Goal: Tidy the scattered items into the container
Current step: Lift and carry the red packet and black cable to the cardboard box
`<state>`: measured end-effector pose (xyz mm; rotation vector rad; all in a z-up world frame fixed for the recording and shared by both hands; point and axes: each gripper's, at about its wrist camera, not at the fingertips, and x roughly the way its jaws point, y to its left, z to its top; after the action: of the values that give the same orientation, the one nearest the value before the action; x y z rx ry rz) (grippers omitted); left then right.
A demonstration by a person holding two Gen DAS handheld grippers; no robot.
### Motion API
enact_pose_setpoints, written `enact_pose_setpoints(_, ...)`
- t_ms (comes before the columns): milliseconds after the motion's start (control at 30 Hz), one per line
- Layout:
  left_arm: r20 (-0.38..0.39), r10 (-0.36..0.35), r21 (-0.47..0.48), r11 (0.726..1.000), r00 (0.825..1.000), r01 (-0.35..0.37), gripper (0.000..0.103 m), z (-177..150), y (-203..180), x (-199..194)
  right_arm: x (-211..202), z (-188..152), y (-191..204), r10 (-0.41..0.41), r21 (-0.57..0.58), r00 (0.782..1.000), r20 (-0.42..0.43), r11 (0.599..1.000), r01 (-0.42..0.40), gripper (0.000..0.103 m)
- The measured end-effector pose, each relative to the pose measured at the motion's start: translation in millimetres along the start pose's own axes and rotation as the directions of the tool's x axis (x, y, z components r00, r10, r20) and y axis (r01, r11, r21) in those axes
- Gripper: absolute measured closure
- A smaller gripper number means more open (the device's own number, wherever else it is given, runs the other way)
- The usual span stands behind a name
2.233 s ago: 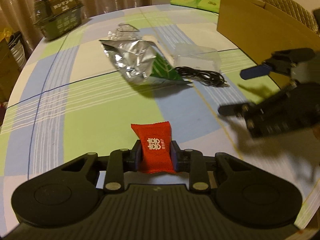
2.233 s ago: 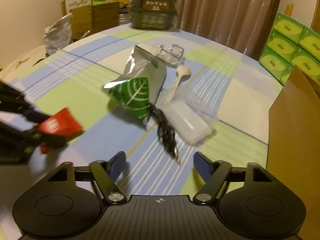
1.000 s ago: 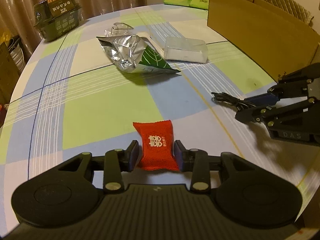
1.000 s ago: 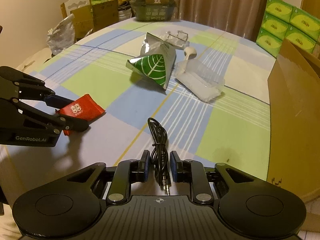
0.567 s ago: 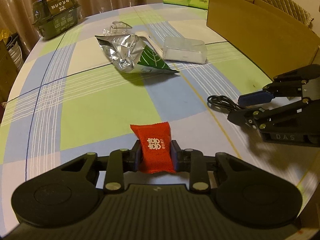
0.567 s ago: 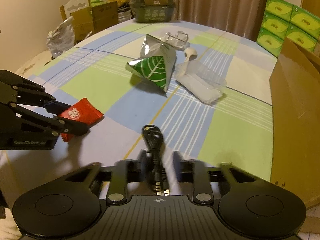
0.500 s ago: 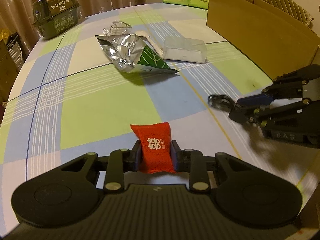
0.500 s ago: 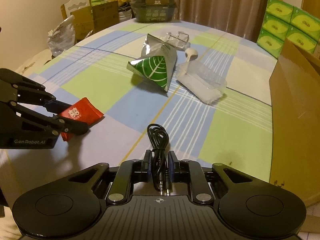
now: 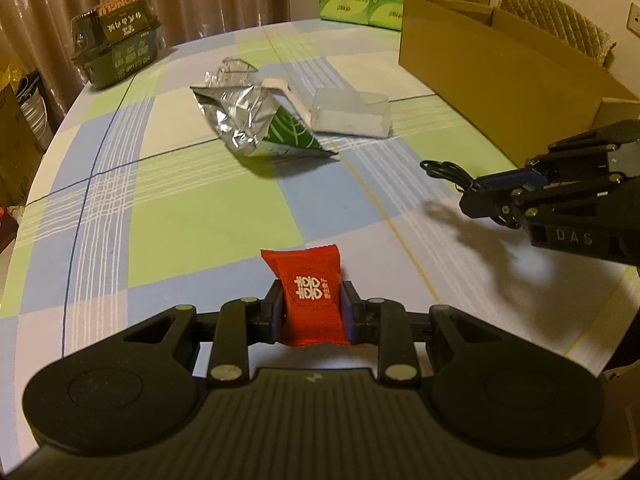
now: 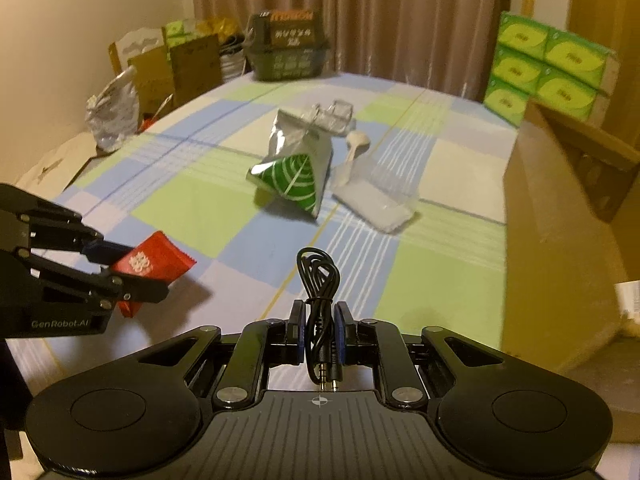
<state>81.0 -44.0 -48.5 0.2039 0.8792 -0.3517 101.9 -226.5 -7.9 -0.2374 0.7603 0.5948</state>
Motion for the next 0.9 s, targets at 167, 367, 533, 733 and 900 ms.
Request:
enact_pose_setpoints(167, 0.028, -0.008, 0.017, 1.0, 1.0, 0.007, 0.08, 9, -11, -14, -27, 10, -10, -0.049, 0.02, 0.997, 0.06, 0.999, 0.047, 0.092)
enact_pose_setpoints(367, 0.082, -0.034, 0.061, 0.998, 0.996, 0.029, 0.08, 33, -34, -29, -62, 23, -32, -0.132, 0.046, 0.983, 0.131, 0.991, 0.127, 0.092)
enact_pose_setpoints(533, 0.126, -0.084, 0.095, 0.993, 0.988, 0.072, 0.08, 60, -60, -34, -93, 30, -59, -0.203, 0.084, 0.963, 0.179, 0.978, 0.19, 0.092)
enact_pose_setpoints(733, 0.187, -0.173, 0.157, 0.977, 0.967, 0.144, 0.08, 105, -104, -41, -121, 36, -107, -0.303, 0.159, 0.931, 0.203, 0.949, 0.274, 0.092)
enact_pose_setpoints(900, 0.219, -0.242, 0.207, 0.958, 0.945, 0.198, 0.08, 140, -147, -43, -137, 33, -147, -0.367, 0.206, 0.908, 0.202, 0.922, 0.327, 0.092)
